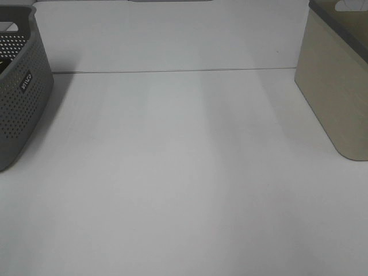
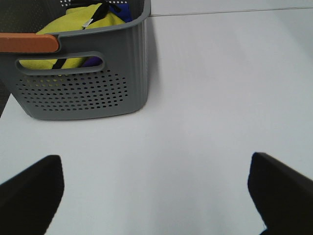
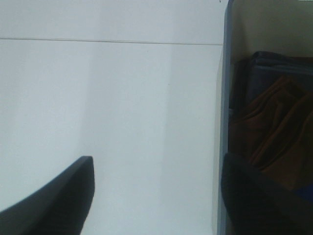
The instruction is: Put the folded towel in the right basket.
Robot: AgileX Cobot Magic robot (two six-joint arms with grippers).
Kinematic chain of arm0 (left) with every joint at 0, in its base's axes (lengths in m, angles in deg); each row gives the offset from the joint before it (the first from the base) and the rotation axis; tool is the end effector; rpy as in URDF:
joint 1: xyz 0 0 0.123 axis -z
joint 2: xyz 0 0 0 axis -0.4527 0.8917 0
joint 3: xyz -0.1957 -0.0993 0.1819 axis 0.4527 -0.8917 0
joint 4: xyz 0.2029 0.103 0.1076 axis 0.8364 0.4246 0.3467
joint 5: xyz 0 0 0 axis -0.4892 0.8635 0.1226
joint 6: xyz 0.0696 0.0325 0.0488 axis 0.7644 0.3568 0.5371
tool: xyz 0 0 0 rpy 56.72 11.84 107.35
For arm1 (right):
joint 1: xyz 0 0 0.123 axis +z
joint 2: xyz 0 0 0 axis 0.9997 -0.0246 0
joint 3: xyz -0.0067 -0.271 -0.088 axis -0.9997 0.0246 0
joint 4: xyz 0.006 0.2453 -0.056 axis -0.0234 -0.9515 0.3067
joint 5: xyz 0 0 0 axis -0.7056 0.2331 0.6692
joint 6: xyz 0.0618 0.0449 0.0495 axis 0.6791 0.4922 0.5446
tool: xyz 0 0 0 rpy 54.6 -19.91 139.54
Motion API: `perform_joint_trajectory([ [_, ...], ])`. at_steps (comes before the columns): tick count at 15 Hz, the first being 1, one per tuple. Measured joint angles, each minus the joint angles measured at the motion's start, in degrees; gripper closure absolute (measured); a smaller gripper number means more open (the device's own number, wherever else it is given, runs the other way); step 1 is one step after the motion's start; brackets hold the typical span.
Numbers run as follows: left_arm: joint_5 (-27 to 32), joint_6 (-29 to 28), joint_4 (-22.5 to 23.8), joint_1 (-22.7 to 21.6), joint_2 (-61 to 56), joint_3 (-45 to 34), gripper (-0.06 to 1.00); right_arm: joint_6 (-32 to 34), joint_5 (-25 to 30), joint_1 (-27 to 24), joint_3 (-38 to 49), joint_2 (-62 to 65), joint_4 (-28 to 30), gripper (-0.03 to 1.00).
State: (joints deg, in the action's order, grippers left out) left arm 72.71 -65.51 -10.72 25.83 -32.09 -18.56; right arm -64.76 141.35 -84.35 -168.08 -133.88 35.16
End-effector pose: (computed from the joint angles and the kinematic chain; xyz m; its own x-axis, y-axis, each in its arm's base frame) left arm -0.0051 -0.0045 0.2777 -0.4465 -0.0003 -0.8948 0.0283 0.9995 -0.0145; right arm 0.4104 0.0447 0.3989 -0.7978 -0.0665 -0.5992 -0.1716 0.9778 0.1200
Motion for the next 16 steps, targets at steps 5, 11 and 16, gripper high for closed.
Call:
perform_joint_trajectory([
  [5, 0.0, 0.0, 0.0, 0.0, 0.0, 0.0, -0.03, 1.3, 0.0, 0.0, 22.8, 17.2, 2.8, 0.28],
  [11, 0.0, 0.0, 0.0, 0.0, 0.0, 0.0, -0.03, 1.4, -0.1, 0.0, 57.3, 43.1, 2.8, 0.28],
  [16, 0.0, 0.0, 0.0, 0.0, 0.0, 0.0, -0.03, 1.9, 0.0, 0.0, 79.4, 66.7, 2.9, 0.28],
])
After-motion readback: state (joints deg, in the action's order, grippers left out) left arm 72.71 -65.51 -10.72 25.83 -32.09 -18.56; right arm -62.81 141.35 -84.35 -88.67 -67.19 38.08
